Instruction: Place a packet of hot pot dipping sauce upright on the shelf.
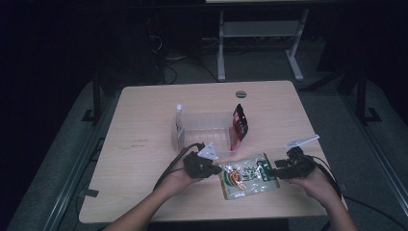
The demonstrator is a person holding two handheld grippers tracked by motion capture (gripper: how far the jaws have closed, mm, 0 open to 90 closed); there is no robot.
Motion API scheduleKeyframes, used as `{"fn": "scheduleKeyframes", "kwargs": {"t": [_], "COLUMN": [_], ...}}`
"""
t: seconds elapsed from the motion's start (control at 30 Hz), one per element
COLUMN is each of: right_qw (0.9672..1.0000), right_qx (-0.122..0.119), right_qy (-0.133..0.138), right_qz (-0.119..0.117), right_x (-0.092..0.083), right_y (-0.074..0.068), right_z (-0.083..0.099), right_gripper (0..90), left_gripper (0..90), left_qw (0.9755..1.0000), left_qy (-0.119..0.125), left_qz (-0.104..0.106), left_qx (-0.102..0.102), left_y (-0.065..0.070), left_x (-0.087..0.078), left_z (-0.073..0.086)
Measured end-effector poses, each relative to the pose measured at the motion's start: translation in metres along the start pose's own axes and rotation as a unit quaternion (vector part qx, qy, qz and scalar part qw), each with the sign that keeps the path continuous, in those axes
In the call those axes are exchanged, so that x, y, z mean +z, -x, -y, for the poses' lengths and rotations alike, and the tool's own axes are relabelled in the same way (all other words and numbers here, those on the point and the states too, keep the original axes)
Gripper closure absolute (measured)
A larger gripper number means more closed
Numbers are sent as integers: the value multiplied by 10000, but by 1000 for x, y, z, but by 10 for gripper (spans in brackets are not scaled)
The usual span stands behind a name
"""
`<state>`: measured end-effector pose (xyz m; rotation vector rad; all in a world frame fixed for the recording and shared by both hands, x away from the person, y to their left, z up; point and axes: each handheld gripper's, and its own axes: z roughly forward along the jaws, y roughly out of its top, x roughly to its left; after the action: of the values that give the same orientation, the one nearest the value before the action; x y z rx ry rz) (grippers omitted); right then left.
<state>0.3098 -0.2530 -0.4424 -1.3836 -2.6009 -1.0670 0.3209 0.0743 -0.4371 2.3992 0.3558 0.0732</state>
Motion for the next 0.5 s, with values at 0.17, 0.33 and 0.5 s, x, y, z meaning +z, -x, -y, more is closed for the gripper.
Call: {"fn": "scheduleKeyframes", "kwargs": {"t": [0.17,0.33,0.5], "right_qw": [10000,10000,10000], "right_qx": [43,37,31], "right_qy": [-32,-20,-25], "right_qz": [33,33,13], "right_x": [0,-1,0], "right_y": [4,6,7], "right_z": [2,2,2], "right_gripper": [365,366,367], "left_gripper": [894,886,879], "left_qw": [9999,9999,9999], "left_qy": [-113,-101,-99], "left_qz": [30,-2,-19], "left_qx": [3,60,104], "left_y": [0,1,2], "left_x": [15,21,24], "left_z": [-3,-6,-11]}}
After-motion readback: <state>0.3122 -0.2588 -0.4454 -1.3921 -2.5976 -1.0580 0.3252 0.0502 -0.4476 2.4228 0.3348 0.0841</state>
